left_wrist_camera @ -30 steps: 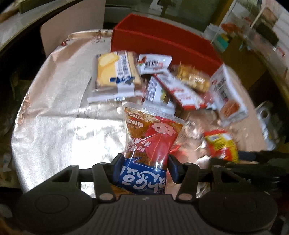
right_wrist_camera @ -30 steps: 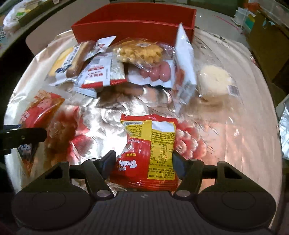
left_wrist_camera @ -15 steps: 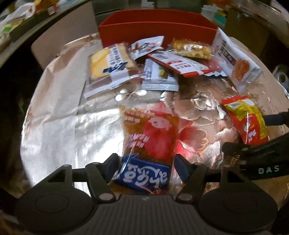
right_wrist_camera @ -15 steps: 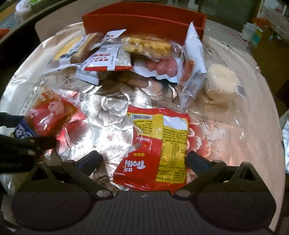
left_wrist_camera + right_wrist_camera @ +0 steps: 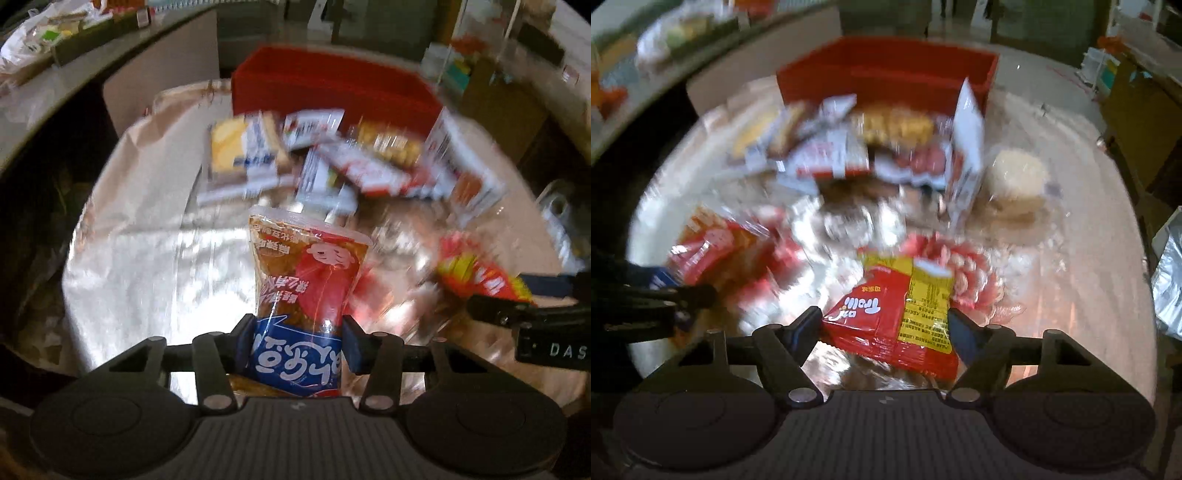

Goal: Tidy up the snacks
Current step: 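Lift the chip bag with the right tool while the left tool lifts the pouch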

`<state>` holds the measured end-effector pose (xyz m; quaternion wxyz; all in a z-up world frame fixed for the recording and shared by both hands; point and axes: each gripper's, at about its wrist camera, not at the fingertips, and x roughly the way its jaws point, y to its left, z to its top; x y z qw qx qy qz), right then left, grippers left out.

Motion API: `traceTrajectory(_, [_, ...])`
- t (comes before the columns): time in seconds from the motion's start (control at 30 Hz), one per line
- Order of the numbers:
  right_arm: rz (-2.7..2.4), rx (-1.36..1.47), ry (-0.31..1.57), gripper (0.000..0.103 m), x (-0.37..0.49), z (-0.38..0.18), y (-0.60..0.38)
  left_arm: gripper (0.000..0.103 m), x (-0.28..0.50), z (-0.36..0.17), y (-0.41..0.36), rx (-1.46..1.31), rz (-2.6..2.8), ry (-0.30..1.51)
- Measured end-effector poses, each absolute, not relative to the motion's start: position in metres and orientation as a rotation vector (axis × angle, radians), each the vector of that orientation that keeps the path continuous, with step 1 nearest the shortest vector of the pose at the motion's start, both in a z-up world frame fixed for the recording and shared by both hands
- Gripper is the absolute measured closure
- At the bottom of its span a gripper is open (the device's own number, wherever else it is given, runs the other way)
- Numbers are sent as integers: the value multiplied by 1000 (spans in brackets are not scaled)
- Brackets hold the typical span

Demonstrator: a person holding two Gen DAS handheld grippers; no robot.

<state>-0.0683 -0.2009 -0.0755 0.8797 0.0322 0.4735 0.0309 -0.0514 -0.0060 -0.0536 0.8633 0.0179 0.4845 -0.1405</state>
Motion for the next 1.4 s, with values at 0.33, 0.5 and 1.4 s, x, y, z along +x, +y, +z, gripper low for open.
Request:
traceTrajectory(0.33, [106, 235, 910, 55, -71, -36, -219, 61, -30, -17, -5, -113, -365, 957])
traceTrajectory(0.5, [42, 178, 978, 41, -64, -57, -224, 61, -29, -27, -8, -112, -364, 988])
traceTrajectory(1.4, [-9, 245, 1152, 0, -123, -122, -206, 60, -42, -38, -4, -97, -399, 1028])
